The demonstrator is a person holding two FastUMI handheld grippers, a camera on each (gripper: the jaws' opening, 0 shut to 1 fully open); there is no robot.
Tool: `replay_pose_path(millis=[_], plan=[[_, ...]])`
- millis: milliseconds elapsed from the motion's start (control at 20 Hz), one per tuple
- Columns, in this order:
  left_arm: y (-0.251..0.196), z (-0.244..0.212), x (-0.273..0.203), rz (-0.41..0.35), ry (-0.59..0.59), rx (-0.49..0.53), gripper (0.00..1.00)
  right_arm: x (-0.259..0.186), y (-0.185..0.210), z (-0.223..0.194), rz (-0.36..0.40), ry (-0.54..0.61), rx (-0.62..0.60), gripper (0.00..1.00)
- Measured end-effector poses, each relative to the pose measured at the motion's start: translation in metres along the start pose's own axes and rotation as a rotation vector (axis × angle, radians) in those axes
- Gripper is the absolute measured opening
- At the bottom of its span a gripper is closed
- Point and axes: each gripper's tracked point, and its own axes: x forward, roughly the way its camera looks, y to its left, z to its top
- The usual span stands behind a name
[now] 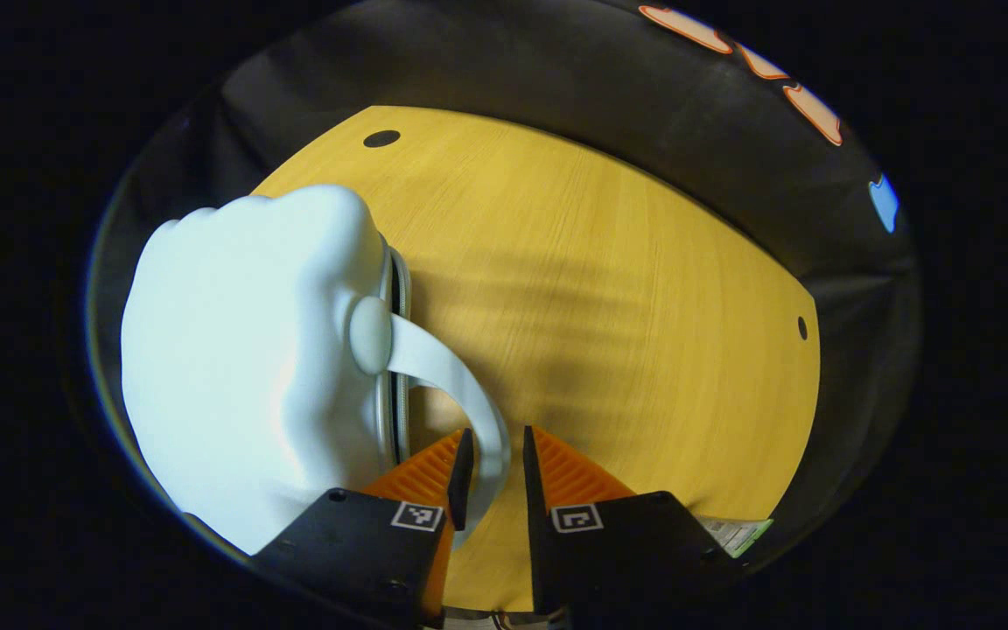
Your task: First open the suitcase, pack the skin care products into it, and then close the suitcase.
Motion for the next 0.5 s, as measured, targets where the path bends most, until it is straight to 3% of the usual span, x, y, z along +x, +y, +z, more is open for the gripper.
replay_pose_path(millis=[50,150,500], plan=[[0.001,0.0,0.003,0.005,0.005,0.002,0.21,0.001,-0.002,0.0,-0.004,-0.001,-0.001,0.98],[0.001,0.0,0.007,0.017,0.01,0.007,0.14,0.002,-0.004,-0.002,-0.009,0.005,-0.003,0.98],[0.006,-0.006,0.021,0.066,0.059,0.029,0.11,0.004,-0.008,-0.004,-0.017,0.009,-0.012,0.98]])
